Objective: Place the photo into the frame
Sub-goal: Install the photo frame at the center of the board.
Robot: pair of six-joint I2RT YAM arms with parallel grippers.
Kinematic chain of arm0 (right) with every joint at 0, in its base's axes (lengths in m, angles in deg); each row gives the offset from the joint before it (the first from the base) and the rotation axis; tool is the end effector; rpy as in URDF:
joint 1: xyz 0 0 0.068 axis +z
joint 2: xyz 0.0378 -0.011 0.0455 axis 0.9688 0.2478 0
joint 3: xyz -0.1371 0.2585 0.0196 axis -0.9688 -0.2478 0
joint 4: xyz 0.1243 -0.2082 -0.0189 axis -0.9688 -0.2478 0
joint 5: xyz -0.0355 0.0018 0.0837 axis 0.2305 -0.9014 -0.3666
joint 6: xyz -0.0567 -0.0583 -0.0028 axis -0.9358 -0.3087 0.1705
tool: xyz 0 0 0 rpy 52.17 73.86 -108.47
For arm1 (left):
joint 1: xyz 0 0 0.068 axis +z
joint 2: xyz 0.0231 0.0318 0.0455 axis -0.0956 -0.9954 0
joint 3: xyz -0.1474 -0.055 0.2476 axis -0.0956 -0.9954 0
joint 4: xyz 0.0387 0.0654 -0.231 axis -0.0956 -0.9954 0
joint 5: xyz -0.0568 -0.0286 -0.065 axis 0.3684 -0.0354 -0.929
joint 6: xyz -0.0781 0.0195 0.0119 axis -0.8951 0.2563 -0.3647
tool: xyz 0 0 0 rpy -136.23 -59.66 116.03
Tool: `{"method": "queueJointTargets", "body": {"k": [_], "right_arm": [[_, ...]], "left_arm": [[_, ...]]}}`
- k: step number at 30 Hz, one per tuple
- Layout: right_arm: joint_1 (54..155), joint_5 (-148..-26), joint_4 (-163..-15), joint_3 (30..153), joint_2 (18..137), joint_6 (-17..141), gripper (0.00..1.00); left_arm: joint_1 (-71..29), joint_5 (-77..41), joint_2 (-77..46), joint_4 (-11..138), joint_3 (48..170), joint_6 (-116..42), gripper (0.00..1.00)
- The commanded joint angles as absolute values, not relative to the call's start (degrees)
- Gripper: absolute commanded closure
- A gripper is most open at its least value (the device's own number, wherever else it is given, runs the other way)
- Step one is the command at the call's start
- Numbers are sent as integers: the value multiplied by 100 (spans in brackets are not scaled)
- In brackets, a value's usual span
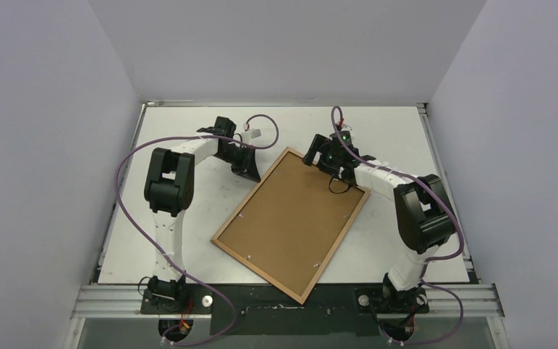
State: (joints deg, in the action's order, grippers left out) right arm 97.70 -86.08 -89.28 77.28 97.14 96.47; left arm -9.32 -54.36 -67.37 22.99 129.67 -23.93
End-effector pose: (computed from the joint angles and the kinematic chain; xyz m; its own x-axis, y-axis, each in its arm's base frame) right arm 0.3644 0.1564 0.2026 -0.7534 0.4005 -0.5215 0.0558 0.8292 0.5562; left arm 0.4223 -0.1630 0.1417 -0.9108 0.2662 -0.3156 0.4123 0.6272 -0.6608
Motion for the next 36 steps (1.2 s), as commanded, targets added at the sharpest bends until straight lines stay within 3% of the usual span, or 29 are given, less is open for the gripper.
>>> {"method": "queueJointTargets", "body": {"k": [1, 6, 13, 18, 36], "right_arm": [[9711, -8157, -9420, 7796, 9290, 9465, 10], [9718, -7964, -9468, 7129, 8895, 9645, 10], [9733, -7962, -9186, 6731, 8736, 9826, 10], [9700, -7962, -9167, 6803, 8844, 9820, 10], [9615, -7986, -9190, 7011, 9188, 9791, 10]], "left_arm": [[-962, -5405, -6627, 2208, 13072, -2277, 89], [-964, -5467, -6606, 2226, 13269, -2416, 82], [-972, -5350, -6977, 2181, 14067, -2557, 64], [-1045, -5402, -7463, 1896, 14749, -2734, 63], [-1129, -5485, -7564, 2179, 14622, -2851, 62]]}}
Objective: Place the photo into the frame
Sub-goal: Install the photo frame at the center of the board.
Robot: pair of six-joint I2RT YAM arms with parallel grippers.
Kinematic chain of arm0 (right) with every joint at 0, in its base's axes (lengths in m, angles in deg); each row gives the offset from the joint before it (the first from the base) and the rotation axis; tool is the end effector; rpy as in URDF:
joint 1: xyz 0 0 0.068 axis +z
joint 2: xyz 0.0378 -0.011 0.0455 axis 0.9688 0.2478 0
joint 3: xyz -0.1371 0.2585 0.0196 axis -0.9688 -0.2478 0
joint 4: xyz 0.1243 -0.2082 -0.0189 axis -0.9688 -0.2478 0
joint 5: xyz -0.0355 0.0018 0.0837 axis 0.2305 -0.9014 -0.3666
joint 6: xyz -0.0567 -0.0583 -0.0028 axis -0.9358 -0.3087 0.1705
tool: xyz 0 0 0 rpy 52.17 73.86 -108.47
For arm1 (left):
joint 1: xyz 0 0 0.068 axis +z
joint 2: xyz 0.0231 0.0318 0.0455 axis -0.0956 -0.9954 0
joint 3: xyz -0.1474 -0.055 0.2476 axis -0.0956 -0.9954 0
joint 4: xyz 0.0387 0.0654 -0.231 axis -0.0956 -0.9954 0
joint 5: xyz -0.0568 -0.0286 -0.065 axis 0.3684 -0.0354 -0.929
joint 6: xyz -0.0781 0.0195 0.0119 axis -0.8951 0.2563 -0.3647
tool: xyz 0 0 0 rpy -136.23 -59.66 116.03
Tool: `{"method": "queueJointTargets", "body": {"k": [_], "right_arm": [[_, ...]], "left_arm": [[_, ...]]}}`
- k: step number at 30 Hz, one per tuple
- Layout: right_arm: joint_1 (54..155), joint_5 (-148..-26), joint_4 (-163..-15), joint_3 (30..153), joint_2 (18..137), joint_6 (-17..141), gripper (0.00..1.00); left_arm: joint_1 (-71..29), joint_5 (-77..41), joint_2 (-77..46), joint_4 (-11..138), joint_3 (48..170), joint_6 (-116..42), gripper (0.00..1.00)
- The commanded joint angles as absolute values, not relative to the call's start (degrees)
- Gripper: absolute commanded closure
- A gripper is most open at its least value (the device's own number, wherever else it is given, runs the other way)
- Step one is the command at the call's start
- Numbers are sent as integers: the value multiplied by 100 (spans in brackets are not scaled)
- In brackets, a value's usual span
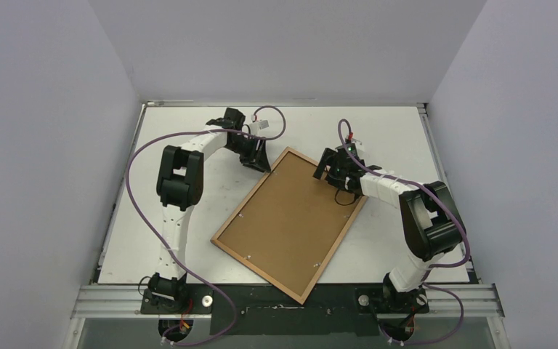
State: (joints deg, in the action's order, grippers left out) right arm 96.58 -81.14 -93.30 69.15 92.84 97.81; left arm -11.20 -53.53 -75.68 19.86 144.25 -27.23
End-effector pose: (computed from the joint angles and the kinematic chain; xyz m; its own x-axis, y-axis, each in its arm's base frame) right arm 0.3306 0.1287 0.1776 -0.7693 0.4291 -0.4734 0.1962 0.8638 0.4641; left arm 0.4598 -0.1889 0.1401 -0.9091 0.2551 -0.3294 0.4148 0.6295 -0.6571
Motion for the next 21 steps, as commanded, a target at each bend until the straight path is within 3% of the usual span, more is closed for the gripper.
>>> {"method": "queueJointTargets", "body": {"k": [1, 21], "right_arm": [[9613, -7968, -9213, 6991, 9149, 9791, 10], [9554, -7974, -9015, 7310, 9420, 9642, 10]], "left_arm": [[-1137, -5488, -7595, 2218, 14666, -2883, 62], [-1200, -5407, -7751, 2293, 14602, -2778, 81]]}}
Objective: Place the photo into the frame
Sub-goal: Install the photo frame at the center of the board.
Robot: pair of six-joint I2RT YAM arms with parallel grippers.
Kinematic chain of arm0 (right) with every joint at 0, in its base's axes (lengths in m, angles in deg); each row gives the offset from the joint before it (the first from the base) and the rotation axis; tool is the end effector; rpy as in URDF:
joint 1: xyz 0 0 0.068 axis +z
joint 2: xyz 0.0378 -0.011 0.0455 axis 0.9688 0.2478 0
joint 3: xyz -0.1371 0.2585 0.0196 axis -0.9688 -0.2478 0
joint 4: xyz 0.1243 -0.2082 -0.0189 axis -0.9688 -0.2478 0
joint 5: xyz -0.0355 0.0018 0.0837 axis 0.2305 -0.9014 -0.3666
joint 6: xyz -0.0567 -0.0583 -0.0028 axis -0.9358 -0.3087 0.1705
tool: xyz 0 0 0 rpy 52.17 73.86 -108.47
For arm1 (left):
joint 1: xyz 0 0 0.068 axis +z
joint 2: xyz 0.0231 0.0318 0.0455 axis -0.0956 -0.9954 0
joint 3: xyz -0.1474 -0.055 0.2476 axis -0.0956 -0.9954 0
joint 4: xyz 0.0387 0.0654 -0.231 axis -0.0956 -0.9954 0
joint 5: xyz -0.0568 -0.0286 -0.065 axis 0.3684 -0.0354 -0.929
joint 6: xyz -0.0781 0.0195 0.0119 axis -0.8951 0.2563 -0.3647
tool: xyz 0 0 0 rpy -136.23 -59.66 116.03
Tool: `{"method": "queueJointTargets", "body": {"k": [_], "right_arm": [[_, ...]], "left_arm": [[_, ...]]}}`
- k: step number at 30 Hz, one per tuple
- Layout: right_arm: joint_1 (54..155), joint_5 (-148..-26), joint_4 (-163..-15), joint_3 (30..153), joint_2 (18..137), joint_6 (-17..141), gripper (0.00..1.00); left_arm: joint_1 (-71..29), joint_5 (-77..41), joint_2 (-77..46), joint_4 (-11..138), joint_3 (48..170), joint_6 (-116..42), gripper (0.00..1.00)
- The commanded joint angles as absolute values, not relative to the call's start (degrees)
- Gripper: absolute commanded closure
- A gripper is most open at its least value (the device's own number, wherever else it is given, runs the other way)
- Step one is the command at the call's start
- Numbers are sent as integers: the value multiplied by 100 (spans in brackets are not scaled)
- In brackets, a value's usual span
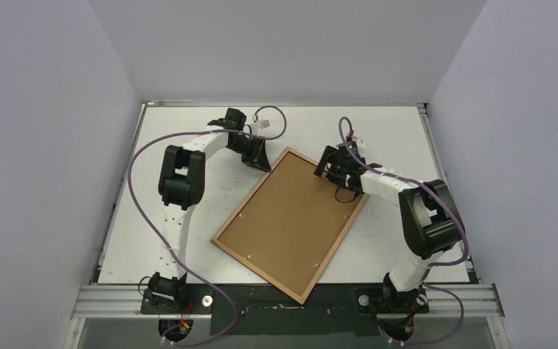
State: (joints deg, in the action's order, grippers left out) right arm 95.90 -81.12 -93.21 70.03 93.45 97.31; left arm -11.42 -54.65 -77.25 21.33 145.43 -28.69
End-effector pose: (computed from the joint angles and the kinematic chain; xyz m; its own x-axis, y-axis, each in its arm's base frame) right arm 0.3361 0.1262 0.1788 -0.7629 0.4318 -0.4812 0.1972 0.8642 0.4628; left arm 0.4654 -0.1936 0.1346 -0.9127 0.2415 -0.3298 0.4067 0.6161 -0.6745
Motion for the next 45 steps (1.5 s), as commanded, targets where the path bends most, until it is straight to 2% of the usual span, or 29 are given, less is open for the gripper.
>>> {"method": "queueJointTargets", "body": {"k": [1, 14, 27, 45], "right_arm": [[9559, -7986, -8988, 7329, 9442, 9648, 10], [9558, -8187, -8848, 7501, 9656, 9712, 10], [9552, -8042, -8972, 7083, 9006, 9615, 10], [9519, -8136, -8848, 7028, 9390, 9694, 10]], "left_arm": [[-1207, -5406, -7747, 2293, 14595, -2764, 82], [-1218, -5415, -7700, 2251, 14564, -2672, 84], [-1159, -5535, -7597, 2440, 14584, -2944, 84], [-1174, -5460, -7693, 2539, 14456, -2951, 91]]}}
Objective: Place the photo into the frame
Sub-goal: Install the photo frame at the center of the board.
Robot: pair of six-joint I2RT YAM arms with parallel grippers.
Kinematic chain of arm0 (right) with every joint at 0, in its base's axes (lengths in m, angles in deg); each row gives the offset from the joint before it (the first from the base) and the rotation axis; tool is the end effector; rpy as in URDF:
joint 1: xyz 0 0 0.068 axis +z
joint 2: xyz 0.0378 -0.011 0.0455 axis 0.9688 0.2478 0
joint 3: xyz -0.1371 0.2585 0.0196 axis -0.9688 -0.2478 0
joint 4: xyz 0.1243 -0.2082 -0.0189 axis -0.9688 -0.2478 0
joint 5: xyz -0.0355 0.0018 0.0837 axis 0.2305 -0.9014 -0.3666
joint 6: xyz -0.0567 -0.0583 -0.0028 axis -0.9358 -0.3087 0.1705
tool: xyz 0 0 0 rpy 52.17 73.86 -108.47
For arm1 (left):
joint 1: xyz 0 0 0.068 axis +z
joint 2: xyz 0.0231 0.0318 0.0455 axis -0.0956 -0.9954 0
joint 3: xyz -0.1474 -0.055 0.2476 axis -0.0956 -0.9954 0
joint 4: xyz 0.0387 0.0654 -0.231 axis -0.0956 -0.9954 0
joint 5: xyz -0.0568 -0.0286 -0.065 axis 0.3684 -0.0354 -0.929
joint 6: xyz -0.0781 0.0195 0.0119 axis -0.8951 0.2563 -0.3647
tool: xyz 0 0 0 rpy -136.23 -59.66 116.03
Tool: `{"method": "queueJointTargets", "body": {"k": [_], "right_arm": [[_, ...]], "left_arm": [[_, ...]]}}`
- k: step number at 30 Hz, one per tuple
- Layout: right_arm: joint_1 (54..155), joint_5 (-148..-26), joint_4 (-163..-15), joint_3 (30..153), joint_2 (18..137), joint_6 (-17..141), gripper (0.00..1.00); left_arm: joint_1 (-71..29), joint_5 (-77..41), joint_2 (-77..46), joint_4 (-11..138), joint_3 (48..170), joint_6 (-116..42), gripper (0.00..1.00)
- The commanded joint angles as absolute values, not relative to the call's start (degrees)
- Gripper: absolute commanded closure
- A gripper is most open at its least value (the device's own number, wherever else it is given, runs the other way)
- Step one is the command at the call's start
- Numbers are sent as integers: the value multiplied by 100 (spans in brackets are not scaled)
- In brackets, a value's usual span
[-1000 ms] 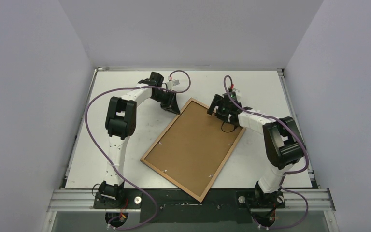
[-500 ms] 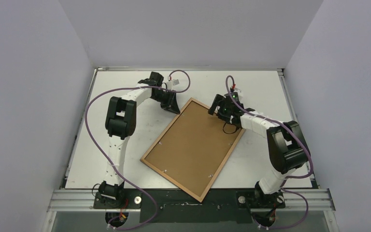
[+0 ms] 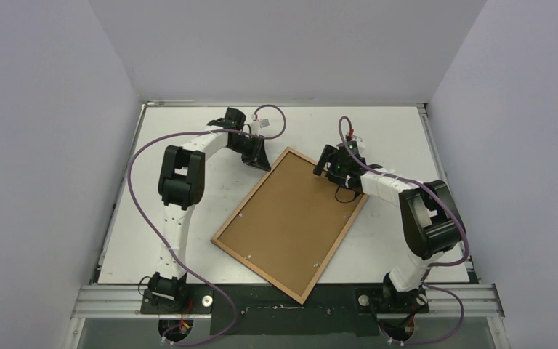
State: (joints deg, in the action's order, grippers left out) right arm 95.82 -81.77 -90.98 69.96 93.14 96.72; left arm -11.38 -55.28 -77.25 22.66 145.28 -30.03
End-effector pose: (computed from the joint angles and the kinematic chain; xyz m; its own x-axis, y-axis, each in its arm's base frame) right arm 0.3392 0.1277 0.1841 -0.7490 0.4293 -0.5047 0.1661 0.8591 0.4841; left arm 0.4673 -0.1944 0.1355 -0.9157 0.2250 -0.3328 0.3988 0.6095 -0.6852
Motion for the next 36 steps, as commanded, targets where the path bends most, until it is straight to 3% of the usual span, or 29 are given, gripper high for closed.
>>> {"method": "queueJointTargets", "body": {"k": [1, 18, 36], "right_arm": [[9509, -8137, -8728, 7028, 9404, 9695, 10], [9446, -8273, -8541, 6968, 9563, 9773, 10], [9431, -8224, -8717, 6538, 8967, 9791, 10]], "left_arm": [[-1174, -5459, -7693, 2539, 14453, -2951, 91], [-1174, -5433, -7662, 2530, 14364, -2873, 95], [-1157, -5414, -7632, 2489, 14320, -2846, 96]]}}
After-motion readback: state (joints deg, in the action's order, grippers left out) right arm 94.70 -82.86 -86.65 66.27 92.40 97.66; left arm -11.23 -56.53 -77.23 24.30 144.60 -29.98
